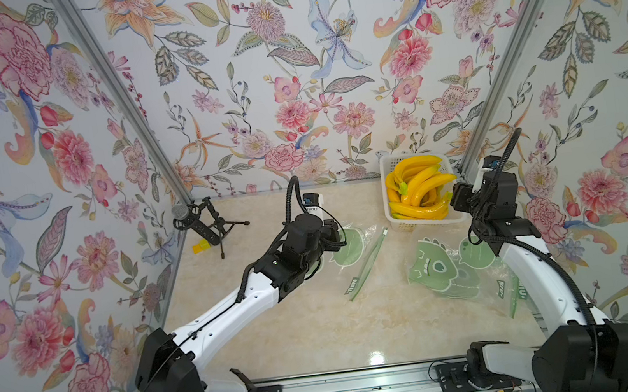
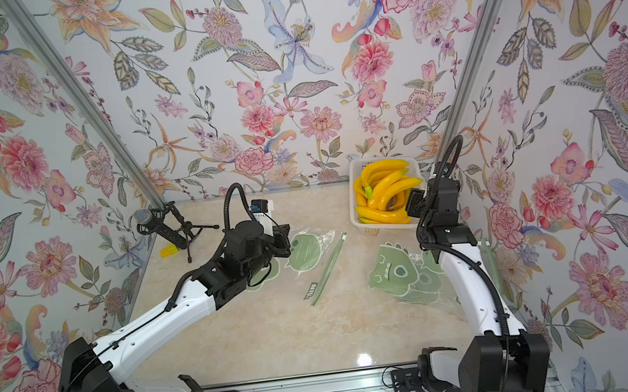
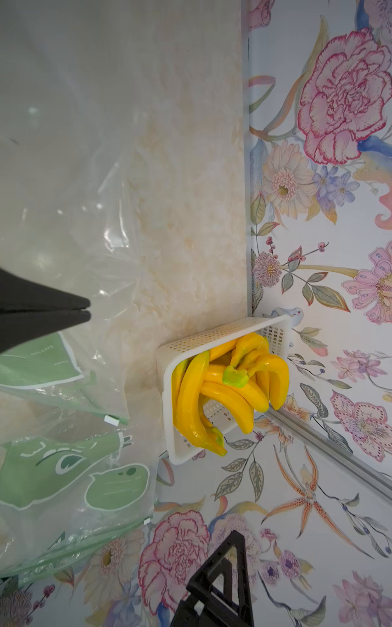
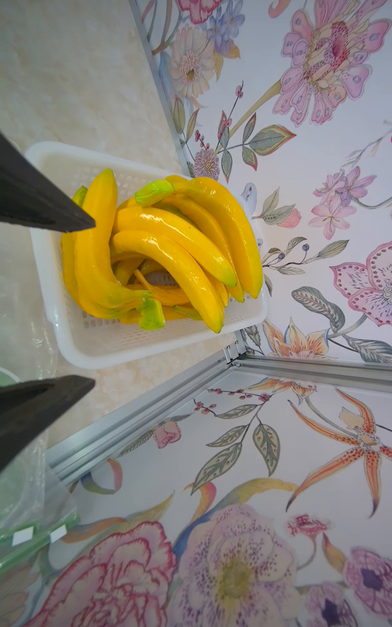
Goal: Open the zip-top bag and take out the banana
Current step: Pick up the zipper food storage bag at the center of the board, then place the zipper food storage bag in the zipper food storage bag.
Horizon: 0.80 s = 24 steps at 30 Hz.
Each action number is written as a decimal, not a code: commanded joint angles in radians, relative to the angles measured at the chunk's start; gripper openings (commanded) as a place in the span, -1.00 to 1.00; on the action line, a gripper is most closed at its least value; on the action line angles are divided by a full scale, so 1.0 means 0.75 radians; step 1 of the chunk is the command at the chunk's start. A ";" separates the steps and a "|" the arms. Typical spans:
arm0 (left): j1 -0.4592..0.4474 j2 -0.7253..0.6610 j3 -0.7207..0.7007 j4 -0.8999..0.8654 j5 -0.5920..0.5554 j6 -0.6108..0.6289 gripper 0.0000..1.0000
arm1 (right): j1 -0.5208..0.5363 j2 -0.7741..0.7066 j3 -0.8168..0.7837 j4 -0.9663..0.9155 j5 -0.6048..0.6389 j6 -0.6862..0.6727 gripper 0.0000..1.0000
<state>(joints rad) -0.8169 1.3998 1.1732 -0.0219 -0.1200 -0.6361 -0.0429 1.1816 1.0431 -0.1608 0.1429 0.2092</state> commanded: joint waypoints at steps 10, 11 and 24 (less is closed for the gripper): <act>-0.234 0.233 0.489 0.149 -0.018 -0.215 -1.00 | -0.004 -0.382 -0.035 -0.193 0.066 0.095 0.29; -0.249 0.290 0.518 0.167 -0.007 -0.243 -1.00 | -0.004 -0.408 -0.018 -0.213 0.095 0.098 0.26; -0.308 1.004 1.069 0.250 0.224 -0.696 -1.00 | -0.004 -0.671 0.064 -0.359 0.326 0.082 0.29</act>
<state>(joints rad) -1.0348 2.0708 1.8626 0.1413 -0.0067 -1.0325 -0.0429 0.6884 1.0908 -0.3847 0.3473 0.2668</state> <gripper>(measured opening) 0.050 0.642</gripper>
